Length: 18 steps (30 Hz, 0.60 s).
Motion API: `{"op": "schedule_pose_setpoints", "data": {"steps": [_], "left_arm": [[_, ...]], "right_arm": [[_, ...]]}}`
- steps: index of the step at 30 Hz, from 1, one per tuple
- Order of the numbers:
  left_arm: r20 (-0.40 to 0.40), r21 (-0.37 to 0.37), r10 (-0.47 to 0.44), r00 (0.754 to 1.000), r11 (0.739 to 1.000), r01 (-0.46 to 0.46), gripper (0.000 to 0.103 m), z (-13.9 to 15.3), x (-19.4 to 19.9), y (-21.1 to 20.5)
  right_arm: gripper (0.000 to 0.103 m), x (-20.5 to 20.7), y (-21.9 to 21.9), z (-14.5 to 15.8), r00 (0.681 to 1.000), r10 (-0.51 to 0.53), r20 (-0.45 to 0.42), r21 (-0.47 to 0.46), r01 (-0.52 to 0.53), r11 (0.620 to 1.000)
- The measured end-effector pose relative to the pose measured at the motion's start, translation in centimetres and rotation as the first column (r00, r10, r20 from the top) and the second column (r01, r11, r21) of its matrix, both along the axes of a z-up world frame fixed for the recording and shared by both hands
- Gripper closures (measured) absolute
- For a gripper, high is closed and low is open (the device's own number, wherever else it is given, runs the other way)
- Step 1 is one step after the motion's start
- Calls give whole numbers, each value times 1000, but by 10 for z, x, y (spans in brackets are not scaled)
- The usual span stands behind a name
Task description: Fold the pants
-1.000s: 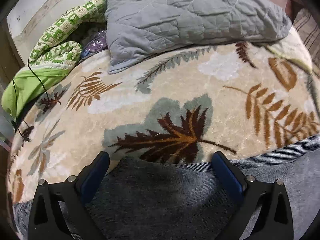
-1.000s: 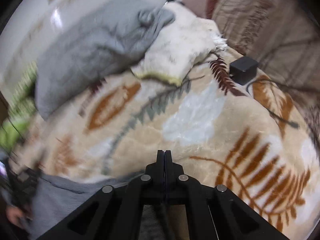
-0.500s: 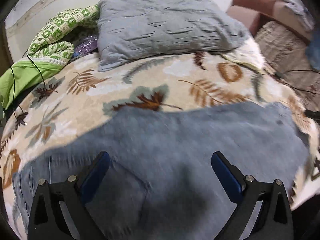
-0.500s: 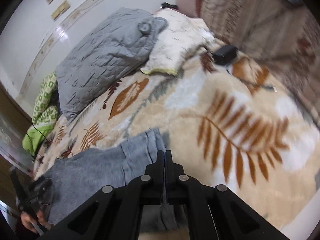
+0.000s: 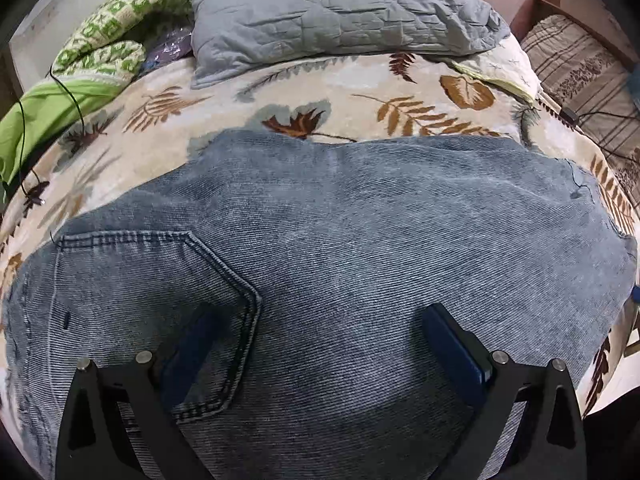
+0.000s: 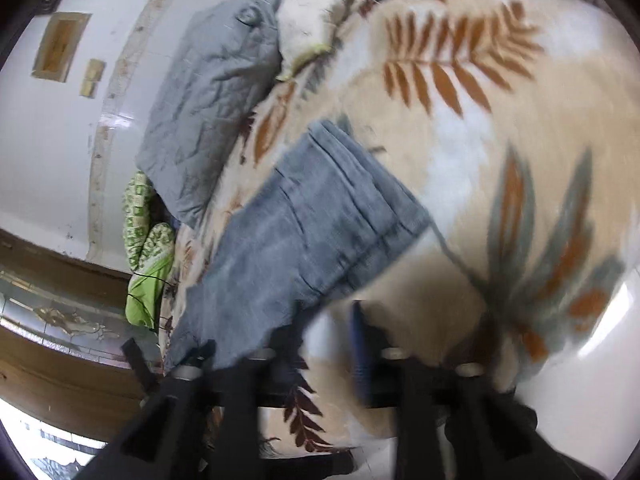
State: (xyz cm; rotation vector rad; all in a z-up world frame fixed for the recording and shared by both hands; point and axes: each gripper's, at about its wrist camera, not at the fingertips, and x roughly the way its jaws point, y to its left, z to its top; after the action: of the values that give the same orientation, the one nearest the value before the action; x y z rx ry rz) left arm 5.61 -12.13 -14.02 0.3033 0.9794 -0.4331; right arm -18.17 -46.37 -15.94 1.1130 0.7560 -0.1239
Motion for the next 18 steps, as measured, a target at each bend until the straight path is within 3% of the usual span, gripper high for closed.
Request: {"op": "schedule_pose_setpoints", "data": {"steps": [2,5,8,12,18], "left_arm": [[-12,-14,-10,1000,1000,10,1,5,-3,-3],[-8,-82,-19,1000,996,18,1,20,-8,-7],[1,-99,-50,999,994,50,1,27,-12,-24],[36,-107,-85,996,990,88,1,31,-16,-51],[-10,-50,-10,1000,999,10,1,6,1,-76]], "right_arm": [[17,-4,-3,-2,999,-37,31,26,36,999],[17,-10,-12,-2,991,-83,105,69,76,995],[17,-7,-19,-3,982,-102,156,113,85,990],[17,3,-20,-24,990,-114,88,180,97,979],[15,16,-26,-33,986,-152,73,213,133,968]]}}
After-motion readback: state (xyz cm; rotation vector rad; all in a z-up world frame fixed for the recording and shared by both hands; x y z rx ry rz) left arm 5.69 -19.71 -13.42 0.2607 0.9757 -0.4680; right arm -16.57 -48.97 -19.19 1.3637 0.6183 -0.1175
